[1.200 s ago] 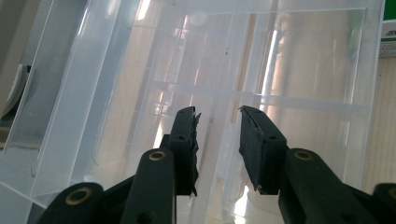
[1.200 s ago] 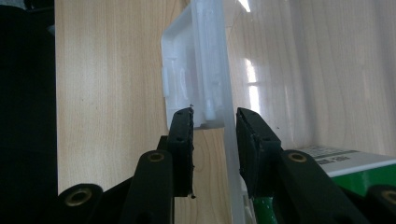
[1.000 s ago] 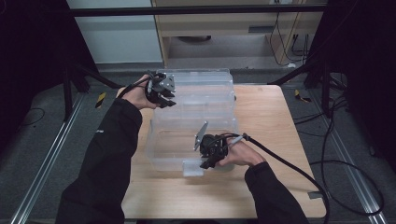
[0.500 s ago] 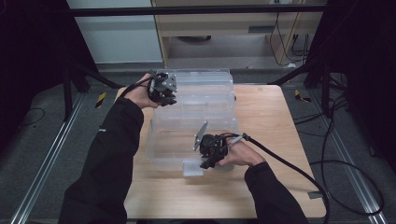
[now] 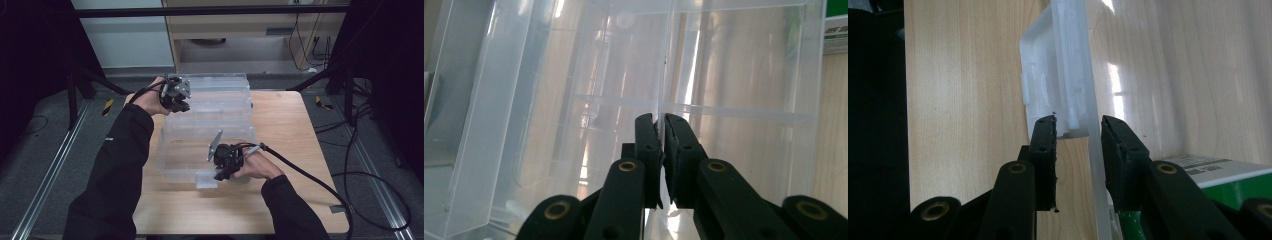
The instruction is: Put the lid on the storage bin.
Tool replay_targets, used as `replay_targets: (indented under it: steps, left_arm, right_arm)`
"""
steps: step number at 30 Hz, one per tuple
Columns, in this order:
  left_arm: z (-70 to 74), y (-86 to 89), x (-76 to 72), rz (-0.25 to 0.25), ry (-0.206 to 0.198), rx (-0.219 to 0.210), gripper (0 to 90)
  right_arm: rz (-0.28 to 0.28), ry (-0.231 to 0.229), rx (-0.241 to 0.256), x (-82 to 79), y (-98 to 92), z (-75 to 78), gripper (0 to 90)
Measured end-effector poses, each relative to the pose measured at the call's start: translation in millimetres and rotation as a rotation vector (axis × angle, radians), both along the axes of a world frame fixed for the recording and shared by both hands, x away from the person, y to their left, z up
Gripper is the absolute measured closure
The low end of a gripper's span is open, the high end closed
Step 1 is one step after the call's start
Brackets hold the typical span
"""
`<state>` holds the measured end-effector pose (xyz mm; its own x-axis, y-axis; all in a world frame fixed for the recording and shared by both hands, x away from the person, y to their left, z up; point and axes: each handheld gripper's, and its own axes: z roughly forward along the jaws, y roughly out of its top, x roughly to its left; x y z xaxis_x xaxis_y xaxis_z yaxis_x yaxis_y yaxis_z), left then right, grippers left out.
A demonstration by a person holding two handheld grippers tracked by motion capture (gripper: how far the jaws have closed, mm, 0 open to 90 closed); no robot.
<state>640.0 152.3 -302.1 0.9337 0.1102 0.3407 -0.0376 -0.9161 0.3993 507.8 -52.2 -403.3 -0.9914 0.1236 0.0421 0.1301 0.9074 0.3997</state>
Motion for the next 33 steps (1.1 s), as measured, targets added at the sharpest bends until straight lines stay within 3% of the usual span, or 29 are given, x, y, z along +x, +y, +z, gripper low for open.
replay_targets:
  steps: [18, 33]
  left_arm:
    - [10.1, -0.3, -16.5, -0.032, 0.031, -0.004, 88.6]
    - [11.8, 4.9, -44.2, -0.058, 0.015, -0.029, 89.1]
  right_arm:
    - [-0.024, -0.005, -0.014, -2.0, 1.7, 0.4, 68.8]
    - [-0.02, -0.018, -0.014, -3.6, 1.4, 0.3, 68.8]
